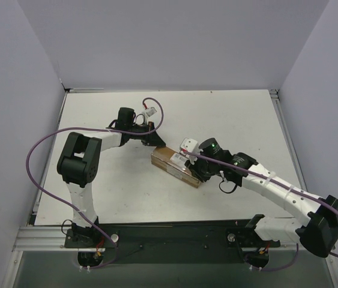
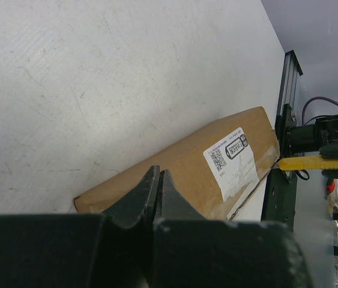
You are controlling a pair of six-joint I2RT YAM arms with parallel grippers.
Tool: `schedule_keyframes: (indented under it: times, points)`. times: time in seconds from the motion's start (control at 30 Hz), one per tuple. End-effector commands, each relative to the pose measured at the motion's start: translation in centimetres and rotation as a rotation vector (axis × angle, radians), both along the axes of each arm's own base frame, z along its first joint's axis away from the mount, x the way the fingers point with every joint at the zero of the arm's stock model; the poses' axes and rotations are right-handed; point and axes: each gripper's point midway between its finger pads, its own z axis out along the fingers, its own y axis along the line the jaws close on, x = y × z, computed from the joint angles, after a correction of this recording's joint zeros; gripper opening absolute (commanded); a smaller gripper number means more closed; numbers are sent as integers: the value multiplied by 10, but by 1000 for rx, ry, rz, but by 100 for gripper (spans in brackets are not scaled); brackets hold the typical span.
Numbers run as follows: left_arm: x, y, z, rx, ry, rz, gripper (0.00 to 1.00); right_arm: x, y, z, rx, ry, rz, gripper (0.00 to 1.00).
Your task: Unpack the express box
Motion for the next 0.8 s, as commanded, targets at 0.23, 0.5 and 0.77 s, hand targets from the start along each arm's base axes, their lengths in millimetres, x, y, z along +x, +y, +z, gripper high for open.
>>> schedule_keyframes:
  times: [0.23,0.5,0.77]
  points:
    - [-2,7,-32,85,30,-2,0,-33,-37,-14,-61,94,10,0]
    - [-4,-3,-10,38,-5,-42,0,-7,-23,26,69,35,-51,0]
    - [11,-17,111,-156,-250,-34,27,41,-12,78,164,-72,-129,0]
